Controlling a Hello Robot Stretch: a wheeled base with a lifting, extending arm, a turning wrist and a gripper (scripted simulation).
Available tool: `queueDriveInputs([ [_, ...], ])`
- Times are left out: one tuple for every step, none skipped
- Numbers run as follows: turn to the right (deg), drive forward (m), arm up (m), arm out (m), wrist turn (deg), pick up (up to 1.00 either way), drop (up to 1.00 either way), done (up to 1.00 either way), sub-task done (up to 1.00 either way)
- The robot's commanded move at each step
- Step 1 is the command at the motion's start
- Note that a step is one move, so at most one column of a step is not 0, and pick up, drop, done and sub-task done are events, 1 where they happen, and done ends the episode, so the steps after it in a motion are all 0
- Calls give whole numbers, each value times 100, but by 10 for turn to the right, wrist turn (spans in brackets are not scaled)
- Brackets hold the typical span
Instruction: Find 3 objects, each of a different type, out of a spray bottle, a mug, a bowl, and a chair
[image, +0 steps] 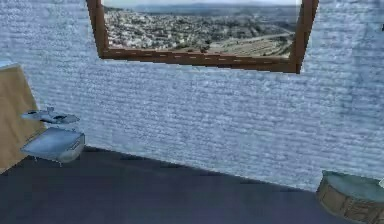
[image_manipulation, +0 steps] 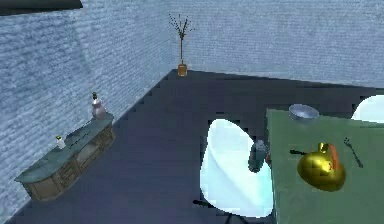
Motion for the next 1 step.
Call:
queueDriveInputs([
  [-270, 0, 0, 0, 0, 0, 0, 0, 0],
])
